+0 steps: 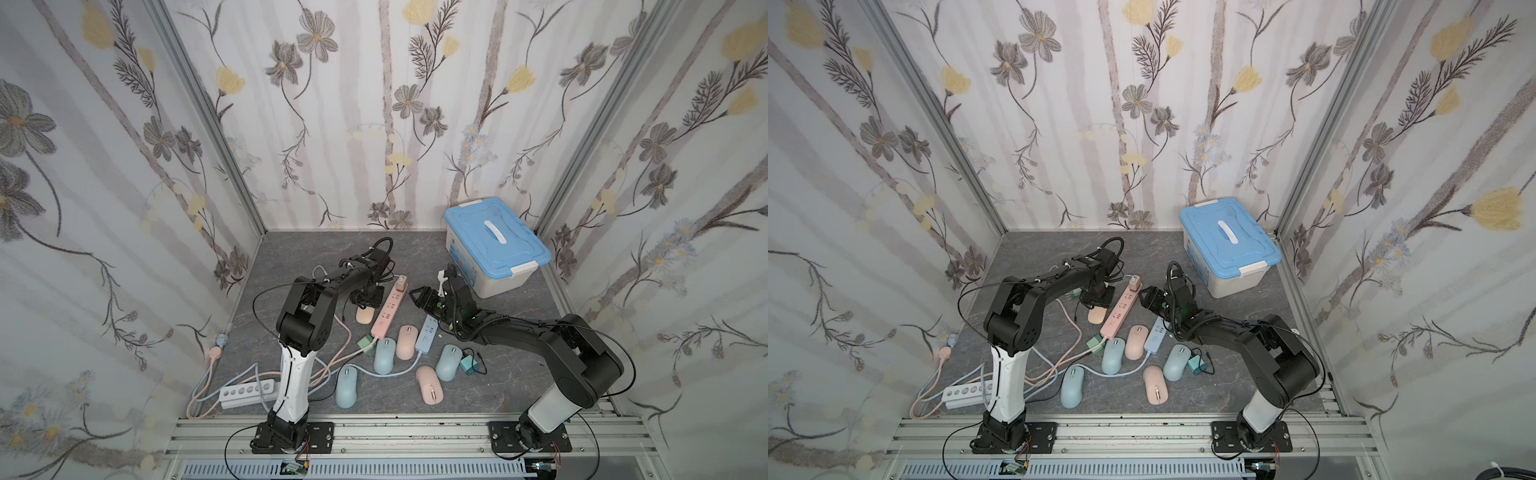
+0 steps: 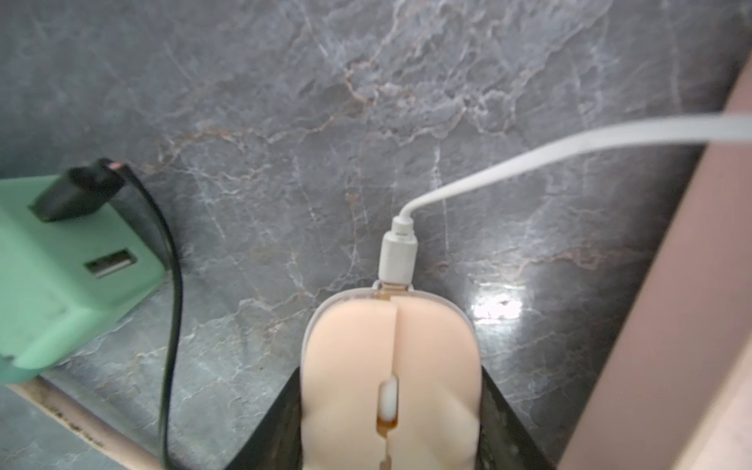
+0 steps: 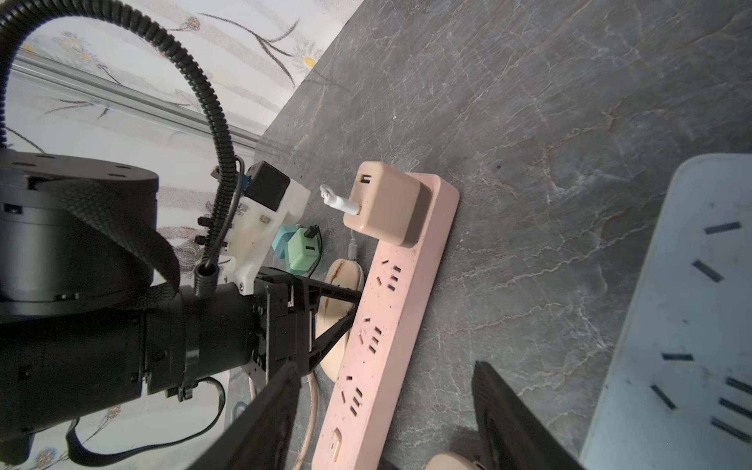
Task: Unplug the wireless mouse
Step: Adjust the mouse at the center of the board.
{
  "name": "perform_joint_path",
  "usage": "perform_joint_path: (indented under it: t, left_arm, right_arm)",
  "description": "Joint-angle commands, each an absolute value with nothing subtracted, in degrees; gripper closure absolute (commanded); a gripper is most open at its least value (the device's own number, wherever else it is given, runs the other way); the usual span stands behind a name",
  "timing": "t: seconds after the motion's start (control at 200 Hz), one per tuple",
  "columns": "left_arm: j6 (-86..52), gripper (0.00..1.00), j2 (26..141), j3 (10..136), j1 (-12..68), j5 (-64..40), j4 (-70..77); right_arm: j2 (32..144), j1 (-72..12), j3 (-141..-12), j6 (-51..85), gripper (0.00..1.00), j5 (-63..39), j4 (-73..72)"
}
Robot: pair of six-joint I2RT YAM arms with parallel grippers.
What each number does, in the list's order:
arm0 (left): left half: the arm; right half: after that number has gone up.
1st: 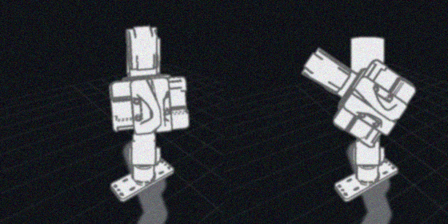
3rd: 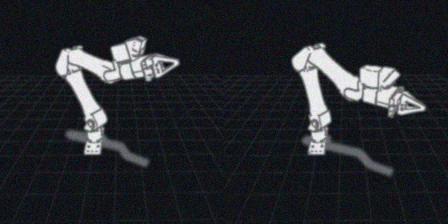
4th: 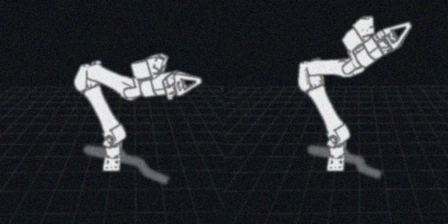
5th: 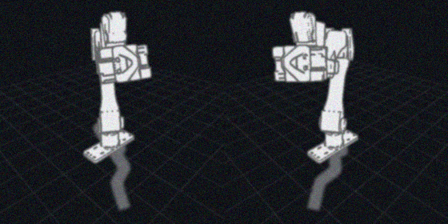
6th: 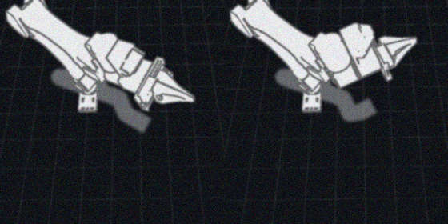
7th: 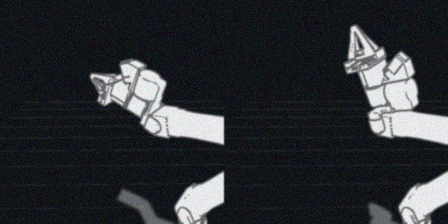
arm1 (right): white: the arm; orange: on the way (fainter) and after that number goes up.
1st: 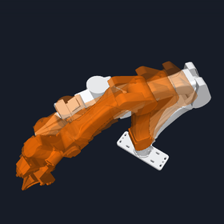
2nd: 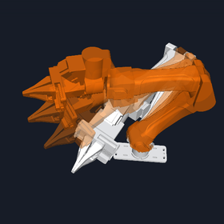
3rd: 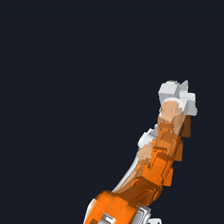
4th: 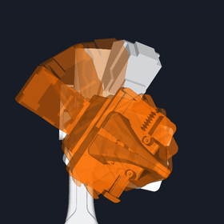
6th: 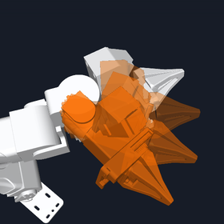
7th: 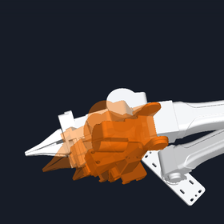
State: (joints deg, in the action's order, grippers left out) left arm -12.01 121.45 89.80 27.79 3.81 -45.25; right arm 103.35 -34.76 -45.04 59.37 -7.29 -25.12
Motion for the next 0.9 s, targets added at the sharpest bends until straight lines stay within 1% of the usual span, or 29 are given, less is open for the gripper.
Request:
perform_joint_path:
  t: [0.0, 0.095, 0.195, 0.265, 0.325, 0.405, 0.49, 0.55, 0.644, 0.694, 0.739, 0.809, 0.894]
  left_arm:
    - [-11.9, 0.67, 119.8, 88.3, 27.6, 5.9, -45.3]
    - [-11.9, 0.78, 117.6, 87.3, 27.6, 5.9, -43.5]
    - [-11.4, 0.79, 116.3, 86.5, 27.7, 4.8, -42.3]
    - [-11.4, 0.71, 116.6, 86.5, 27.7, 5.0, -42.5]
    - [-11.7, 0.7, 117.0, 86.7, 27.7, 5.5, -43.1]
    - [-11.6, 0.63, 117.9, 87.4, 27.8, 5.2, -44.1]
    - [-11.6, 0.53, 118.9, 88.7, 27.8, 5.6, -46.0]
    - [-11.9, 0.49, 119.6, 89.4, 27.7, 6.3, -46.9]
    - [-12.0, 0.32, 120.9, 90.4, 27.7, 6.4, -48.5]
    - [-12.2, 0.19, 121.2, 90.5, 27.7, 6.3, -48.8]
    - [-12.4, 0.13, 121.0, 90.3, 27.7, 6.4, -48.6]
    - [-12.7, 0.08, 119.9, 89.7, 27.7, 6.3, -48.0]
    - [-13.7, 0.05, 118.1, 88.9, 27.6, 6.3, -47.7]
  right_arm:
    - [102.9, -34.7, -45.7, 57.6, 0.32, -6.8, -26.4]
    - [103.0, -34.7, -46.4, 55.9, 0.32, -8.3, -27.3]
    - [103.3, -34.7, -47.3, 55.4, 0.32, -8.9, -27.0]
    - [103.5, -34.7, -47.4, 55.4, 0.32, -8.8, -26.9]
    - [103.6, -34.7, -47.3, 55.6, 0.32, -8.8, -26.9]
    - [103.6, -34.7, -47.2, 56.0, 0.32, -9.0, -27.1]
    - [103.5, -34.9, -47.2, 56.2, 0.32, -8.8, -27.0]
    - [103.5, -34.9, -47.3, 56.2, 0.32, -8.7, -27.0]
    - [103.5, -34.9, -47.3, 56.2, 0.31, -8.5, -26.9]
    - [103.3, -35.0, -47.3, 56.3, 0.31, -8.6, -26.9]
    - [103.3, -35.0, -47.3, 56.2, 0.3, -8.4, -26.8]
    - [102.9, -35.1, -47.2, 56.2, 0.29, -8.1, -26.6]
    - [102.6, -35.1, -47.2, 56.2, 0.28, -7.8, -26.3]
